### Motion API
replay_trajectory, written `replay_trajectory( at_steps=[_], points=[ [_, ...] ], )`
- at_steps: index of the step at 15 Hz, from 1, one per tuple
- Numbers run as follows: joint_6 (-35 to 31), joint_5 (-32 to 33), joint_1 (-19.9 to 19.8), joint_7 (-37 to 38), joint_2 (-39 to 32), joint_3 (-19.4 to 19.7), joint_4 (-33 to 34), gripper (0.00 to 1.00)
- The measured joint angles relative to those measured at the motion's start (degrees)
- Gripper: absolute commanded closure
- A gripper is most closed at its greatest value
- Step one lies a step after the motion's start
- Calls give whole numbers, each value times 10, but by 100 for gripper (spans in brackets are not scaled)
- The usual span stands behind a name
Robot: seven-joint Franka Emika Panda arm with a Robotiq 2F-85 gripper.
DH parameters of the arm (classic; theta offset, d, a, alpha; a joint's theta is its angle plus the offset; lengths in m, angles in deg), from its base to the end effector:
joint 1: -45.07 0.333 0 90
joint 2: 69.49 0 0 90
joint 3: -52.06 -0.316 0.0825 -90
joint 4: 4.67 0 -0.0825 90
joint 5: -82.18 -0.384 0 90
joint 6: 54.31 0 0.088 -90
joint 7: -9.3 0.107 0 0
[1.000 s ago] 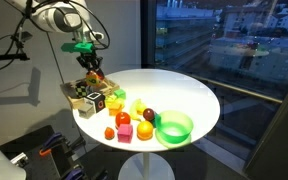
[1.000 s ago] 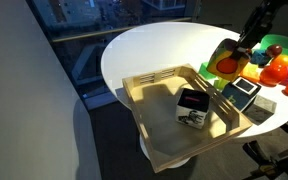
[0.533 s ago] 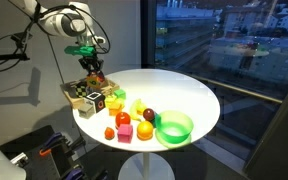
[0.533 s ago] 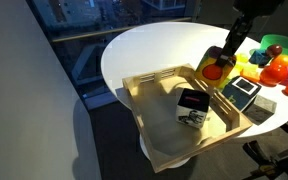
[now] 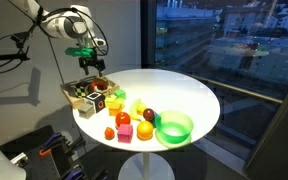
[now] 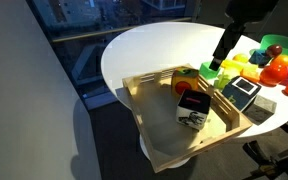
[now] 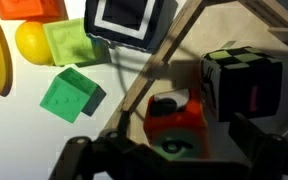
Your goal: Put the soft orange block on the tray
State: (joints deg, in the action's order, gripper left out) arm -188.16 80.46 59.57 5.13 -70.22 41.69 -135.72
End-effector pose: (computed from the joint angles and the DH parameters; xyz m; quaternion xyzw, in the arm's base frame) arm 0.4713 0.2189 0.3500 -0.9703 -0.2407 -0.0157 0.0152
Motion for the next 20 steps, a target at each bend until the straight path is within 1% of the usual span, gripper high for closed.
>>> replay_trajectory(
  at_steps=[6,13,20],
  points=[
    [16,0,-3,8,-1,0,4,0],
    [87,-1,-29,24,16,5,10,0],
    [153,-1,-63,24,49,29,10,0]
  ],
)
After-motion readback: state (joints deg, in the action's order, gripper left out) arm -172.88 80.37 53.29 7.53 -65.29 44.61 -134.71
